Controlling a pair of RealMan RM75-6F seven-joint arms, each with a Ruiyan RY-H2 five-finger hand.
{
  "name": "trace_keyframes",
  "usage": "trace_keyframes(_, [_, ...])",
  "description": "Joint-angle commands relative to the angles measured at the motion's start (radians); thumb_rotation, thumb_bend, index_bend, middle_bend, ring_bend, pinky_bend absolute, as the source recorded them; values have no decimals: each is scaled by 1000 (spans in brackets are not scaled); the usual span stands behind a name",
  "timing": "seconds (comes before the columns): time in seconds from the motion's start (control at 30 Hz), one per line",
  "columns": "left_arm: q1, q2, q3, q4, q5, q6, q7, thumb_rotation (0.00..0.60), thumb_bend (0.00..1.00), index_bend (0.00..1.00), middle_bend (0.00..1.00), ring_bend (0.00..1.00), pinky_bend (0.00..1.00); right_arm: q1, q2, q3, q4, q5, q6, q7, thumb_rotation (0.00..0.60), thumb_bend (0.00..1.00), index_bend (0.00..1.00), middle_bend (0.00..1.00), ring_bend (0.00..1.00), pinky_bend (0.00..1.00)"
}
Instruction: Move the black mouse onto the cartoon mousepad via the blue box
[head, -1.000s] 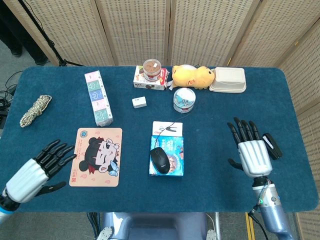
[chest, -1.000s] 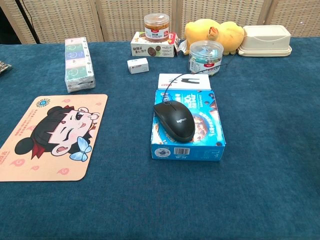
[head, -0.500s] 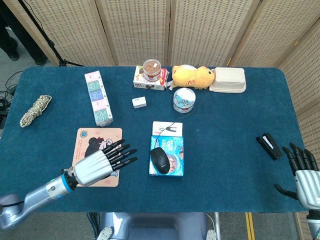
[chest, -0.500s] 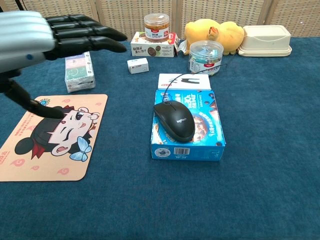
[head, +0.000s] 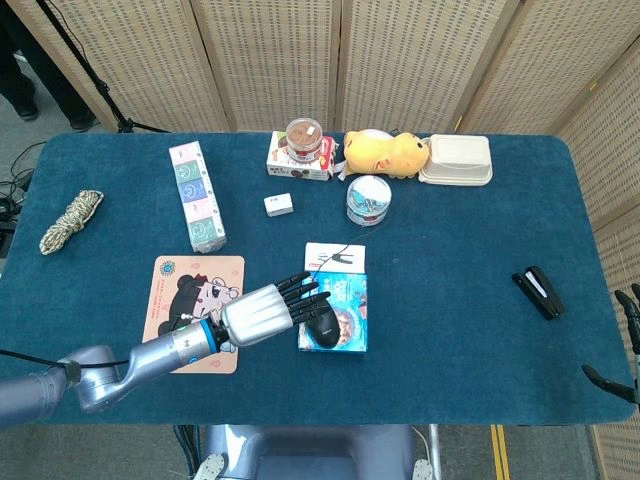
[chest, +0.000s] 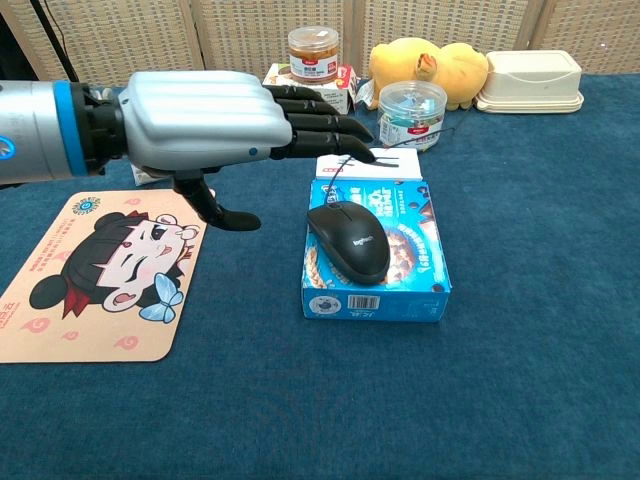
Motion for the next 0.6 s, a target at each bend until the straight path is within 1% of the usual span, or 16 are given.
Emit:
trace_keyframes(0.03, [-25,-20,2,13,-26,-18,16,600,305,0,0,0,52,-8,1,13,-3,1,5,9,600,0,0,0,0,0])
trace_keyframes(0.4, [-84,-73,10,20,-131,-89,90,600,305,0,0,0,72,-26,7,46,5,12,-19,46,600,0,0,0,0,0])
trace_keyframes(0.6, [-116,-96,-1,12,-212,-139,146,600,305,0,0,0,76,-37,11,65,7,14,-18,62,600,0,0,0,0,0])
